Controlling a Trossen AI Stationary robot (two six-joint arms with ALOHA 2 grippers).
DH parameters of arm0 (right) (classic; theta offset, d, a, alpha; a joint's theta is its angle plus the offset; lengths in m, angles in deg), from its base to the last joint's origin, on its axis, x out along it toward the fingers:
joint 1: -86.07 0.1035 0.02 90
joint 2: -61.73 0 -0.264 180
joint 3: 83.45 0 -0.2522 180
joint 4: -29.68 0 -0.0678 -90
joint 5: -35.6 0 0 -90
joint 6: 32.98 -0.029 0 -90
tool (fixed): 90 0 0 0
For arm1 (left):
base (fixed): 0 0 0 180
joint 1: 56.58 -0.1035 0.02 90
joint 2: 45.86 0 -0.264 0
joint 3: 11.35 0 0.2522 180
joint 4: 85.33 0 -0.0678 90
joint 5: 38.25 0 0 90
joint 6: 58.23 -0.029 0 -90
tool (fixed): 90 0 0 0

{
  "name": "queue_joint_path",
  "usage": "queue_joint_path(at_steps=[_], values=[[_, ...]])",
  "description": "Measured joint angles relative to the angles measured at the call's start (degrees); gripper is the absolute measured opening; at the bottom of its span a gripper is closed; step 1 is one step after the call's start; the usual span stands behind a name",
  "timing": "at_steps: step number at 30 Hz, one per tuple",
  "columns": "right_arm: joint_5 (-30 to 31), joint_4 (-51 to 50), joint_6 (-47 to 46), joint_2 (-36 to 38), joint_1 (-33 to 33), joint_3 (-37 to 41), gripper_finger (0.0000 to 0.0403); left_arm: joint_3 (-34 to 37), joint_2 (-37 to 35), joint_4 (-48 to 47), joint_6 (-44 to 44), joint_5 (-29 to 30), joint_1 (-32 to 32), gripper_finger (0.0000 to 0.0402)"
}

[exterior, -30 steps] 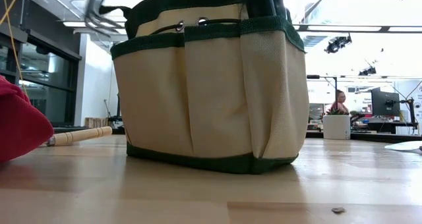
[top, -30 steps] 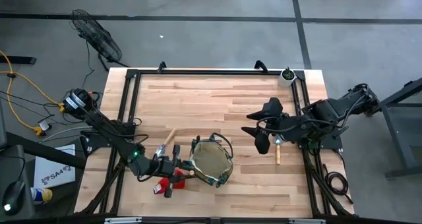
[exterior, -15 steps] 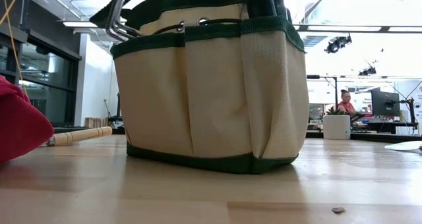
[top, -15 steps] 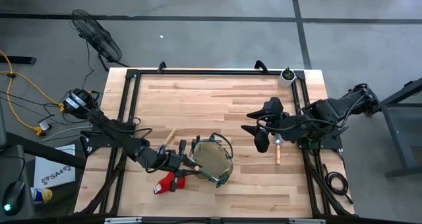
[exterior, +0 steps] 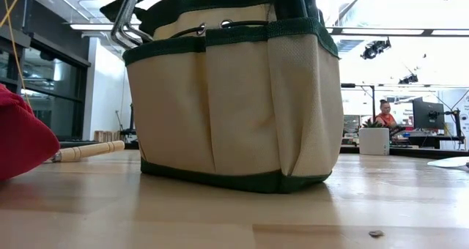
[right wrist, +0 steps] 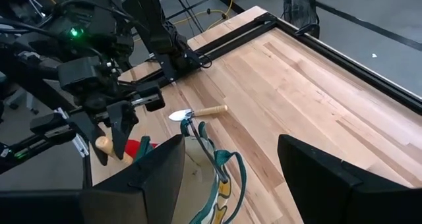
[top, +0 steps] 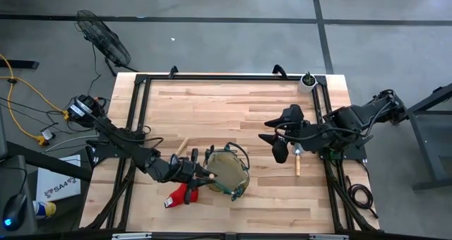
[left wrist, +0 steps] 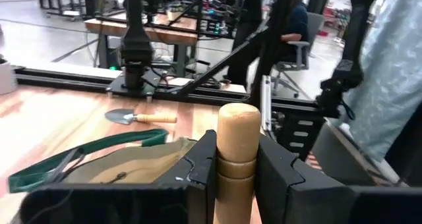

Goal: Pick & Place Garden tools in Gardening bag
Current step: Put the brown hand rake into the light brown gardening bag

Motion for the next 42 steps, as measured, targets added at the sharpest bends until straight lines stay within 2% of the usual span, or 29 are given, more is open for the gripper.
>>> queue_joint_path(at_steps=[10,24,28,33,42], values=[[1.3,-0.2,0.0,0.0,0.0,0.0,0.0235,0.0,1.9,0.9,5.3,1.0,0.0,0.0061],[1.3,-0.3,-0.2,0.0,0.0,0.0,0.0235,0.0,2.9,5.6,4.0,3.1,-0.8,0.0061],[1.3,-0.3,-0.4,0.0,0.0,0.0,0.0235,0.0,2.9,7.1,4.0,1.3,-2.3,0.0061],[1.3,-0.3,-0.4,0.0,0.0,0.0,0.0235,0.0,2.9,4.3,5.4,-1.5,-3.5,0.0061],[1.3,-0.4,-0.4,0.0,0.0,0.0,0.0235,0.0,2.9,2.3,5.5,-1.8,-3.4,0.0061]])
